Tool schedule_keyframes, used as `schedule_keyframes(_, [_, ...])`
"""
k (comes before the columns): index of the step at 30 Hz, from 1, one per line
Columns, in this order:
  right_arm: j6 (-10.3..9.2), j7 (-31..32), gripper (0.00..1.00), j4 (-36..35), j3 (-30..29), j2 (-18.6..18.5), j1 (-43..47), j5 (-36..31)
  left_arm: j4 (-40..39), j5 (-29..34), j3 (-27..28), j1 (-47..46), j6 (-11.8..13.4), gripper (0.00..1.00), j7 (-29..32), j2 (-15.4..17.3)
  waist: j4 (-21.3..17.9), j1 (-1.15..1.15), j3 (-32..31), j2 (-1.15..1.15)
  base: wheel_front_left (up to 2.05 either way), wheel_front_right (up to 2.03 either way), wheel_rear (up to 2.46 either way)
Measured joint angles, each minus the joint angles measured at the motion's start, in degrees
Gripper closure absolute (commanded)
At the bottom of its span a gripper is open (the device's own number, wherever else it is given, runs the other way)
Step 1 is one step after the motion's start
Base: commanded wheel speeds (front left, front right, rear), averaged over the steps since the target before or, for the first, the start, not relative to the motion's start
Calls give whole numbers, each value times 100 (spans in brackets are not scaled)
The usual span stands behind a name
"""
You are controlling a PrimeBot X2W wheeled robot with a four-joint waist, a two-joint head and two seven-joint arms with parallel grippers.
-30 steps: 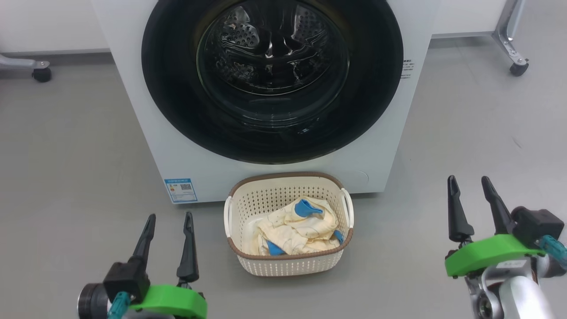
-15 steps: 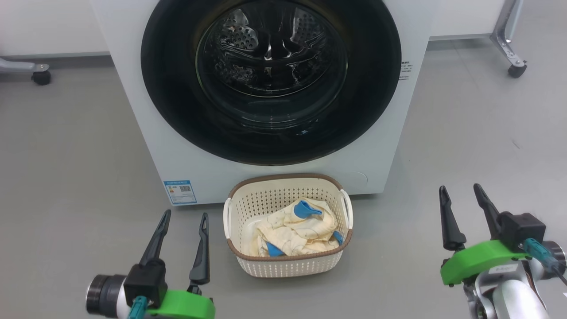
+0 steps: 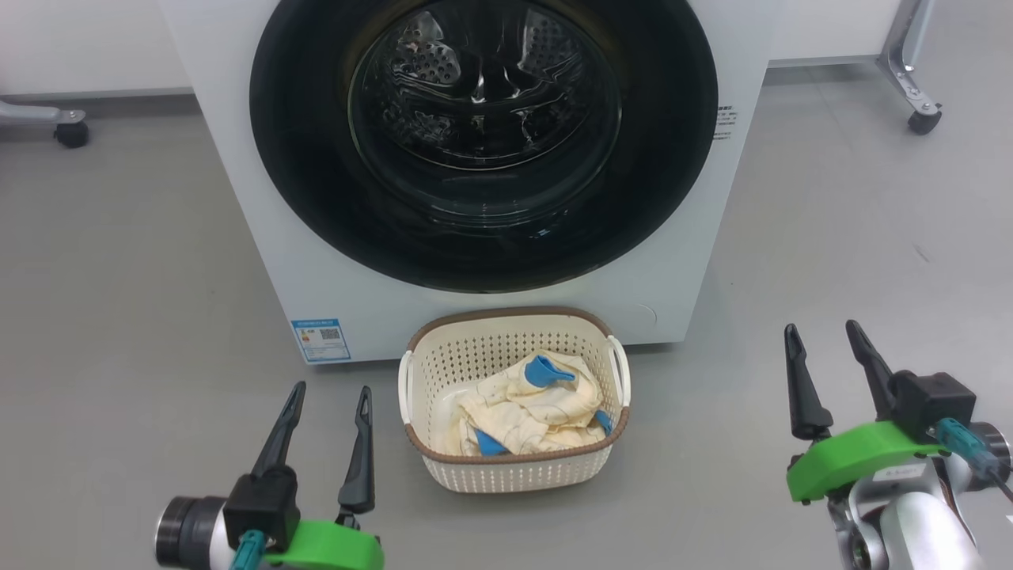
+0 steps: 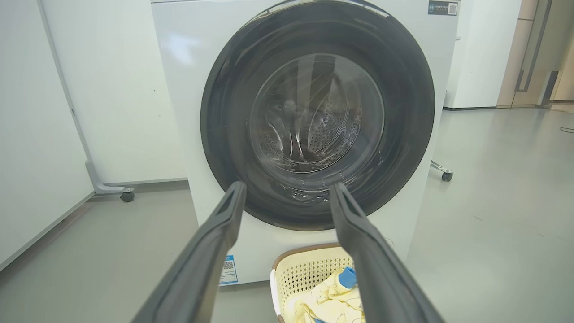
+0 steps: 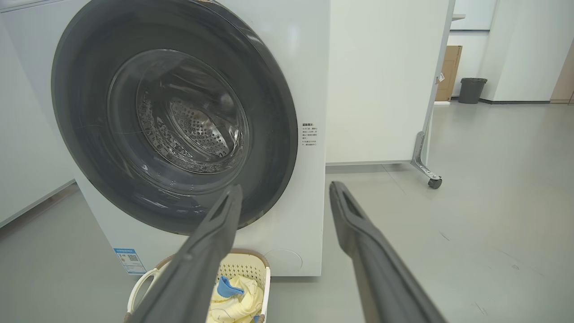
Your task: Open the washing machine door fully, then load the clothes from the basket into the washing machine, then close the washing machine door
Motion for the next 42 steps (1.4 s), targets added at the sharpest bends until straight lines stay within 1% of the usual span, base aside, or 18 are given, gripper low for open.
schedule_keyframes(22, [0, 0, 0, 36, 2, -1, -1, 1, 136, -62, -7, -16, 52, 0, 0, 1, 27, 0, 4, 0, 0, 0, 0])
schedule_keyframes(30, [0, 0, 0, 43, 3, -1, -1, 1, 144, -59, -21, -21, -3, 0, 0, 1, 32, 0, 13, 0, 5, 5, -11])
schedule_keyframes(36, [0, 0, 0, 58, 4, -1, -1, 1, 180, 16, -54, -24, -2, 0, 0, 19, 29, 0, 19, 0, 50, 50, -99])
schedule_keyframes(42, [0, 0, 0, 59, 8, 1, -1, 1, 201, 18, -56, -27, -3, 0, 0, 34, 28, 0, 32, 0, 97, 97, -194])
